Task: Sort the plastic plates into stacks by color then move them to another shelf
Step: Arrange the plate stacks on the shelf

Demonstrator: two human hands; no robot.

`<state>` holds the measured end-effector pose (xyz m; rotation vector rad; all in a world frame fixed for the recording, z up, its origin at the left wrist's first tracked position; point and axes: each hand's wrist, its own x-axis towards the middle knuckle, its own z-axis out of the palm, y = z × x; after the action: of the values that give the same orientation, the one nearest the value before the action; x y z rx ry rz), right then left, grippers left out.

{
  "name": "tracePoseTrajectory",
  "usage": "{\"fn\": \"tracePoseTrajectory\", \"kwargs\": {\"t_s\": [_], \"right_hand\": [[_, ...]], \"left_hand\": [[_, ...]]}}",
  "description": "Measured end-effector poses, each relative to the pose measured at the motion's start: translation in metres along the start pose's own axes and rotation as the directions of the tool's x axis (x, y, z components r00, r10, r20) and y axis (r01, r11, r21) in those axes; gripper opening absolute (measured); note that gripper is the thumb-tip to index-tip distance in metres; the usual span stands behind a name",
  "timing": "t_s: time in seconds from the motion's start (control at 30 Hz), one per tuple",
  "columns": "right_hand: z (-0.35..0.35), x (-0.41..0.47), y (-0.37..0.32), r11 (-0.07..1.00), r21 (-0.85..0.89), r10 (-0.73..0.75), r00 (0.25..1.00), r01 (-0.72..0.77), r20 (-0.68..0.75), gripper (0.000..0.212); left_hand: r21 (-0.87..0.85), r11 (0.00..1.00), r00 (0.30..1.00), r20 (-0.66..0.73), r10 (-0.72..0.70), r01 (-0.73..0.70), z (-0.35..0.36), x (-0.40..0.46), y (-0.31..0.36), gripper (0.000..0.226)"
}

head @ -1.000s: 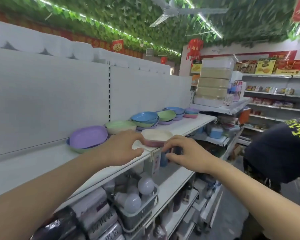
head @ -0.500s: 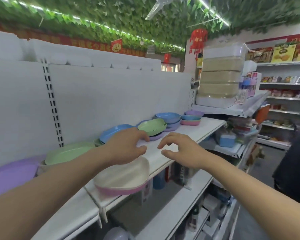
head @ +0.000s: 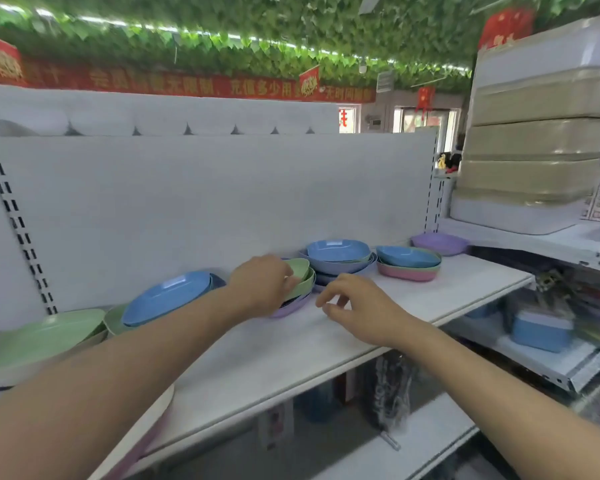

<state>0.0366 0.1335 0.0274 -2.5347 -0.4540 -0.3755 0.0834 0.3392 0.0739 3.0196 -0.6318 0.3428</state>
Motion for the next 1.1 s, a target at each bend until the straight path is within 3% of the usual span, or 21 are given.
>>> {"fn": "tracePoseTrajectory", "kwargs": {"t_s": [0.17,0.4,0.57,0.7,0.77,0.83,0.93,1.03,1.1], "right_hand": [[-0.001,0.022,0.016,0.997,0.004,-0.083,0.997,0.083,-0.007,0.01],[-0.003,0.048,0.013,0.998,0.007,-0.066,0.995,0.066,-0.074,0.011],[0.011,0.064,0.007,0.997,-0.056,-0.056,0.994,0.061,0.094,0.036],[0.017,0.071,0.009,0.991,-0.091,-0.086,0.991,0.096,0.103,0.014],[0.014,0.071,0.011,0.993,-0.048,-0.098,0.99,0.103,0.098,0.008],[0.007,0.068,0.011,0.995,0.033,-0.094,0.991,0.091,0.096,0.015],[-0.004,0.059,0.004,0.987,0.157,-0.047,0.994,0.03,0.1,0.017],[-0.01,0.054,-0.001,0.948,0.303,0.074,0.994,-0.094,0.077,0.035],[-0.011,0.052,-0.002,0.914,0.382,0.13,0.991,-0.137,0.044,0.024]], "left_hand": [[-0.041,0.996,0.996,0.018,-0.083,0.084,0.006,0.025,0.007,0.043],[-0.189,0.966,0.976,-0.096,-0.195,0.175,-0.031,0.034,-0.003,0.011],[-0.267,0.942,0.962,-0.125,-0.244,0.204,-0.071,0.024,-0.029,0.005],[-0.227,0.954,0.944,-0.22,-0.245,0.194,-0.086,0.0,-0.049,0.005],[-0.282,0.936,0.956,-0.14,-0.259,0.213,-0.086,-0.012,-0.058,0.006],[-0.383,0.886,0.958,-0.007,-0.286,0.262,-0.081,-0.023,-0.065,0.01],[-0.546,0.775,0.938,0.061,-0.343,0.319,-0.075,-0.036,-0.07,0.011],[-0.739,0.548,0.887,0.144,-0.438,0.391,-0.073,-0.045,-0.071,0.03],[-0.795,0.428,0.855,0.207,-0.475,0.43,-0.073,-0.05,-0.069,0.039]]}}
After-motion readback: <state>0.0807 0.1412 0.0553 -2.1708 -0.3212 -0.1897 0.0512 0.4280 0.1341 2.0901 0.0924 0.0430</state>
